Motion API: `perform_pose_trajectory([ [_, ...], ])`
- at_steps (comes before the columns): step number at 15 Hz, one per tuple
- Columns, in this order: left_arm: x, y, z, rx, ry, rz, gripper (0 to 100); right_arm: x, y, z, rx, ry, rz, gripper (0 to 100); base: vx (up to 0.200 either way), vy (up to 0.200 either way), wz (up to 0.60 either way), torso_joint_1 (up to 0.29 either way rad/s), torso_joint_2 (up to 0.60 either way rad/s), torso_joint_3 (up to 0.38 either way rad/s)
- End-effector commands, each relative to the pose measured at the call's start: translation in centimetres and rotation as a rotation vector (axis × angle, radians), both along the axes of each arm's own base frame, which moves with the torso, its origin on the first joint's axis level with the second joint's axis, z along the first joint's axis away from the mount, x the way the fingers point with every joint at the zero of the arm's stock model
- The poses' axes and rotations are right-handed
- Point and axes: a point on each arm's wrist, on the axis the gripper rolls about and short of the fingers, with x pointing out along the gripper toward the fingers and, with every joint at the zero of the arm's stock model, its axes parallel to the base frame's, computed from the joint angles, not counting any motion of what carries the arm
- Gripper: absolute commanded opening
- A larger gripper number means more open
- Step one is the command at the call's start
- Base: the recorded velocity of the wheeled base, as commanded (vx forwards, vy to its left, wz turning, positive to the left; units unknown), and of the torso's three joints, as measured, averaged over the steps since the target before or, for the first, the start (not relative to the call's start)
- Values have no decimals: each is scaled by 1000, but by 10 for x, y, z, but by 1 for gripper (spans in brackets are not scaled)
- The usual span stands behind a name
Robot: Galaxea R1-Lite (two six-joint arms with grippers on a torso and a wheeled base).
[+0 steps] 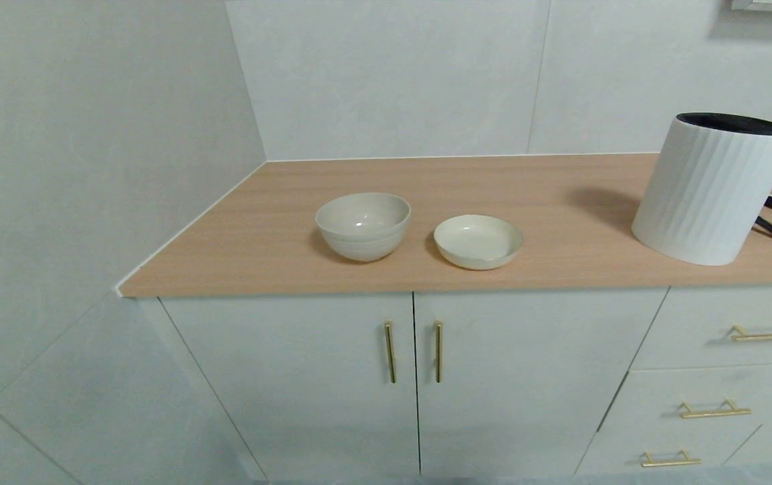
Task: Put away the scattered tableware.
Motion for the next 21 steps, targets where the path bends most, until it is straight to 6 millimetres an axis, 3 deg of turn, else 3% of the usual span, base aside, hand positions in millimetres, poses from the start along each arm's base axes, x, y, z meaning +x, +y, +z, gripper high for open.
perform_pose_trajectory([
  [1,0,0,0,0,0,1,100,0,0,0,0,1,0,100,0,0,0,-183,481,271],
  [13,0,0,0,0,0,1,100,0,0,0,0,1,0,100,0,0,0,-140,449,306],
  [21,0,0,0,0,0,2,100,0,0,0,-2,1,1,100,0,0,0,-11,49,34],
])
